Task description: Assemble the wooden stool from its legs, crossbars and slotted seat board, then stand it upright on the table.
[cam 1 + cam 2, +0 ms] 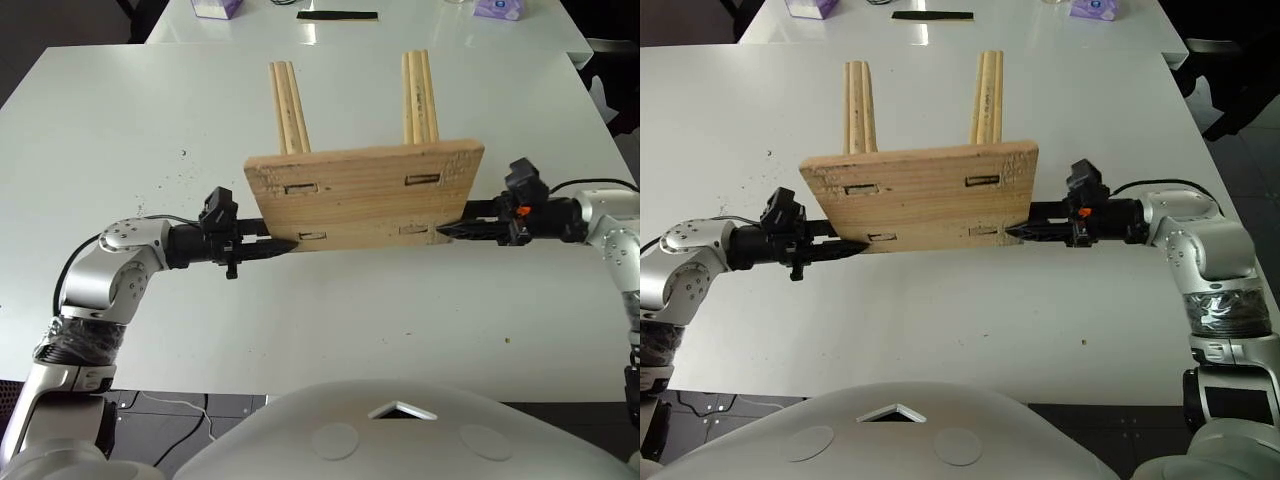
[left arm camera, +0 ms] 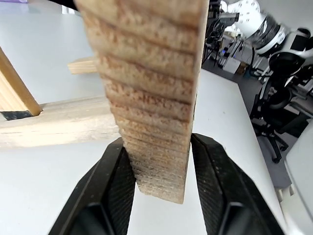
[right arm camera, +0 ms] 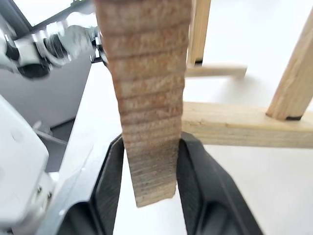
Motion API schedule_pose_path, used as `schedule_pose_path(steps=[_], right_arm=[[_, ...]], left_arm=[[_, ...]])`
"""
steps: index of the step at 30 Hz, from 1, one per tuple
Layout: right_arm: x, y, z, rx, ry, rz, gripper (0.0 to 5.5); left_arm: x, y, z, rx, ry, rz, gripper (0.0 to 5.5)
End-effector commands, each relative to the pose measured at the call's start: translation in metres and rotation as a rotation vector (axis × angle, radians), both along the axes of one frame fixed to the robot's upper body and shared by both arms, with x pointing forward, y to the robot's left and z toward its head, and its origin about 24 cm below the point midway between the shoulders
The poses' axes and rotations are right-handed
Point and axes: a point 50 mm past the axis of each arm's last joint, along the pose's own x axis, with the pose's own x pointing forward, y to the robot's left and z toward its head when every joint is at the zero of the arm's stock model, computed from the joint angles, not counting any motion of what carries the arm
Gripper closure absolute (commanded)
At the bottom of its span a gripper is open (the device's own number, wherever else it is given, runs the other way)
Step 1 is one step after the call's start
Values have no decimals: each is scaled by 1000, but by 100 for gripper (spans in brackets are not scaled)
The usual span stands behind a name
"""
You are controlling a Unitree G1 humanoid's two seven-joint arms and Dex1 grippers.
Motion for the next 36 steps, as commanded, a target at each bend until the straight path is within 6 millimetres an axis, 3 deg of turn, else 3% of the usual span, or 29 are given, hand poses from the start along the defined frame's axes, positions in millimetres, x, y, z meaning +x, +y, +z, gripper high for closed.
schedule_pose_path(steps=[1, 5, 16, 23, 27, 36], right_arm=[[-17, 81, 118, 973, 143, -14, 405], [-21, 96, 130, 1157, 182, -99, 405], [-4, 106, 130, 1206, 446, -393, 405], [17, 108, 138, 1273, 508, -539, 408], [24, 109, 144, 1295, 543, -601, 408], [20, 108, 144, 1229, 609, -734, 407]], left_arm=[[26, -6, 141, -1285, 215, 694, 386], [35, -4, 159, -1478, 327, 749, 386], [53, 0, 147, -1698, 635, 998, 388], [63, -23, 119, -1466, 866, 1185, 406], [64, -31, 118, -1441, 927, 1190, 416], [48, -48, 88, -1265, 1050, 1248, 414]])
